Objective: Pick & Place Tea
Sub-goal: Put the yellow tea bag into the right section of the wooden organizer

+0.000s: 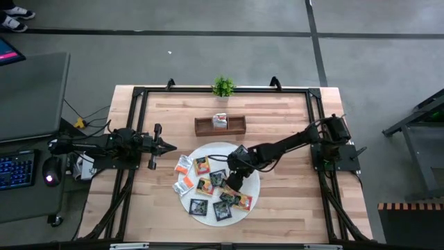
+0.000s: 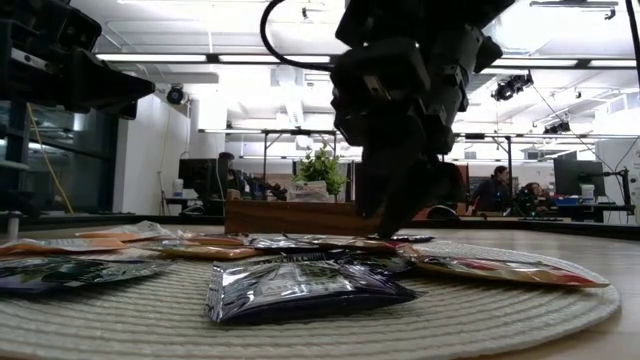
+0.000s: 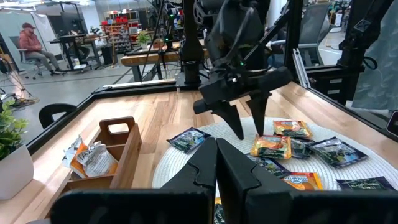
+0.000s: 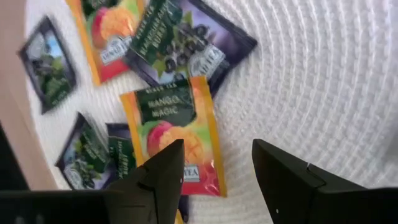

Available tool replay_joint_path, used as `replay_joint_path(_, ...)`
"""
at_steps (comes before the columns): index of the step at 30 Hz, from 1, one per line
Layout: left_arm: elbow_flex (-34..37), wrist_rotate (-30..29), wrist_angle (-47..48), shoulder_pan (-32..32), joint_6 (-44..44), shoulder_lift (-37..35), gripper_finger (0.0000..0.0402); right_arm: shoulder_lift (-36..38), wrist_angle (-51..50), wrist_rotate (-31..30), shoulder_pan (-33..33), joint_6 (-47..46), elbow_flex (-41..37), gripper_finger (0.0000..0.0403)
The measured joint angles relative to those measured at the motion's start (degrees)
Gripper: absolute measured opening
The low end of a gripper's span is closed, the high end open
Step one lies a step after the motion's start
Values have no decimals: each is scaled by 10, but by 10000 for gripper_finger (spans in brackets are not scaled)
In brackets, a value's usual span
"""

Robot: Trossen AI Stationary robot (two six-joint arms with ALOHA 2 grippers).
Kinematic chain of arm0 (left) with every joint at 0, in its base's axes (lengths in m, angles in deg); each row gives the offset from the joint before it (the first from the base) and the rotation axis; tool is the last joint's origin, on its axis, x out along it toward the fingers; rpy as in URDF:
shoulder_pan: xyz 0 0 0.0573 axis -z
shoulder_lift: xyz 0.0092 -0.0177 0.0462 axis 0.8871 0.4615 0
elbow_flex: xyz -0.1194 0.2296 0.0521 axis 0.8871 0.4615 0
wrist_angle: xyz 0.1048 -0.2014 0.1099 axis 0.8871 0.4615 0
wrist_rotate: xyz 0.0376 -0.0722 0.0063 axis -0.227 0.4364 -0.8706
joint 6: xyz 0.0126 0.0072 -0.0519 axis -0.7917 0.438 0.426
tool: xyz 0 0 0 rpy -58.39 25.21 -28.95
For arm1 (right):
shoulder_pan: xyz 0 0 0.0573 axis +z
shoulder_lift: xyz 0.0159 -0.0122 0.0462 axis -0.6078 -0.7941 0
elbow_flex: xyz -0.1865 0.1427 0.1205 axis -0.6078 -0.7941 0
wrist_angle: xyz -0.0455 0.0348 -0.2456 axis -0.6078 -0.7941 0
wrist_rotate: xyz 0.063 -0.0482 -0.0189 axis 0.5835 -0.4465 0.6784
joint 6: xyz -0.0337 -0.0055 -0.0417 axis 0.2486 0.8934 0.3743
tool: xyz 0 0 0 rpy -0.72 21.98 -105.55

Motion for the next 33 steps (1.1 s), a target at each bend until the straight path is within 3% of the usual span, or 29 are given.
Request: replay_joint_path(33, 0, 0, 0, 0, 0, 0, 1, -26, 73, 69, 4, -1, 0, 185)
